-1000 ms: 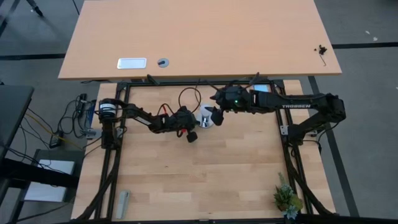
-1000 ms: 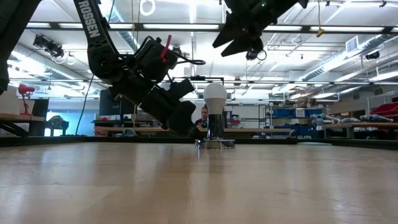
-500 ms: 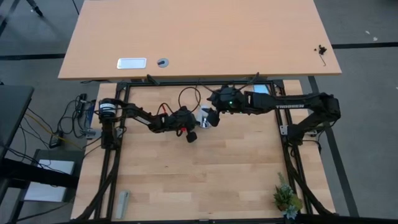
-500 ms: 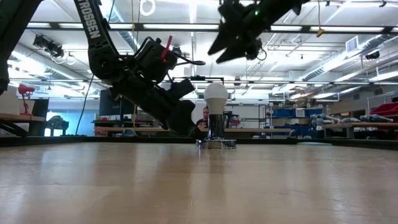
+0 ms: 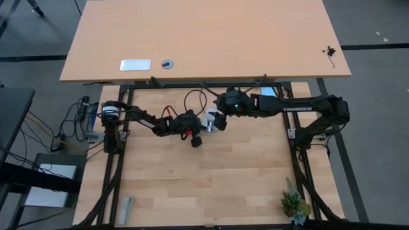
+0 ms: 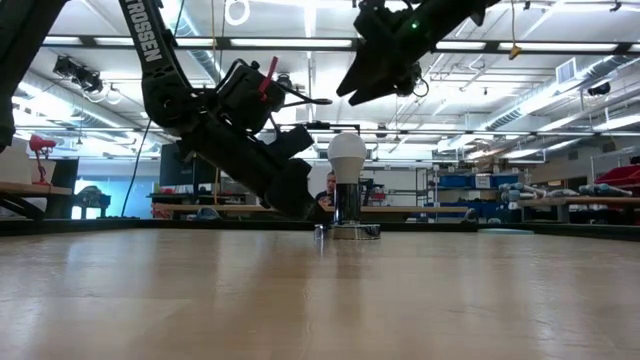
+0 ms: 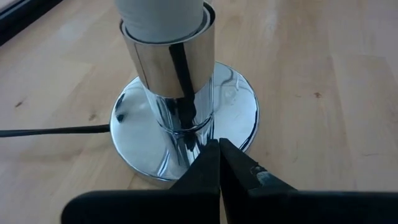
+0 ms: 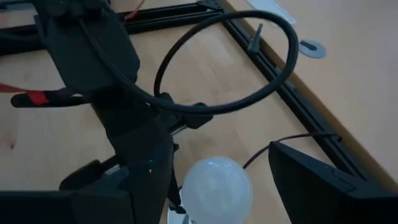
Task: Screw lightbulb
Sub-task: Remove the lightbulb from the lamp
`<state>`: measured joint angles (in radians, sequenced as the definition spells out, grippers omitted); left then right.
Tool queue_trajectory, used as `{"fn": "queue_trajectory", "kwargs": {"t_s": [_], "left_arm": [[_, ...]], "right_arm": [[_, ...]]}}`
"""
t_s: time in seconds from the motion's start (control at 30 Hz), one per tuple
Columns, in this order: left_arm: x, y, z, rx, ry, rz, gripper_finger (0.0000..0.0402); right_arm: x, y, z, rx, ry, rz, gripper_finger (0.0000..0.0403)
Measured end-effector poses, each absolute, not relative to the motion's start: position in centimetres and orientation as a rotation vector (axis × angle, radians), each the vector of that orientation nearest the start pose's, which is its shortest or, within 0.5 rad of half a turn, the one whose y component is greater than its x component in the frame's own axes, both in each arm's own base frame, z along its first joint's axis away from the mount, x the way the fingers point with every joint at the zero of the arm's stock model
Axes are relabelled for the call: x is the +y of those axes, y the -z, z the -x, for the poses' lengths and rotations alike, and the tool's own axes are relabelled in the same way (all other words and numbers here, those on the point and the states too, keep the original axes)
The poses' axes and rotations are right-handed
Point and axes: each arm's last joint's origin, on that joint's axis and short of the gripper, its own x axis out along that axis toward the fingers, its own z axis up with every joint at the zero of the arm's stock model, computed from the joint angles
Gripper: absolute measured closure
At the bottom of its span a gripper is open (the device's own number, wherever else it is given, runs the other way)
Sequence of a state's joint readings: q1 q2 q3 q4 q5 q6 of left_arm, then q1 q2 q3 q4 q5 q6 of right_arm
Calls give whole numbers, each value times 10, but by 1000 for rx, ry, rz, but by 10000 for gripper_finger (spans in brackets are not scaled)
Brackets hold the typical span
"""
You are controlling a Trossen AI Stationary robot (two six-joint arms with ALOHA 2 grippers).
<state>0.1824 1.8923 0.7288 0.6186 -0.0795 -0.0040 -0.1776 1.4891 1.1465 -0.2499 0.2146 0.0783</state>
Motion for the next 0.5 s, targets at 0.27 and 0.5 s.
{"fn": "queue_trajectory", "kwargs": {"t_s": [0.27, 0.5], "left_arm": [[63, -103, -332, 546, -253, 33, 401], [63, -103, -333, 540, -242, 35, 401]], "right_arm": [[-62, -286, -322, 599, 407, -87, 133], [-63, -285, -325, 580, 411, -100, 131]]}}
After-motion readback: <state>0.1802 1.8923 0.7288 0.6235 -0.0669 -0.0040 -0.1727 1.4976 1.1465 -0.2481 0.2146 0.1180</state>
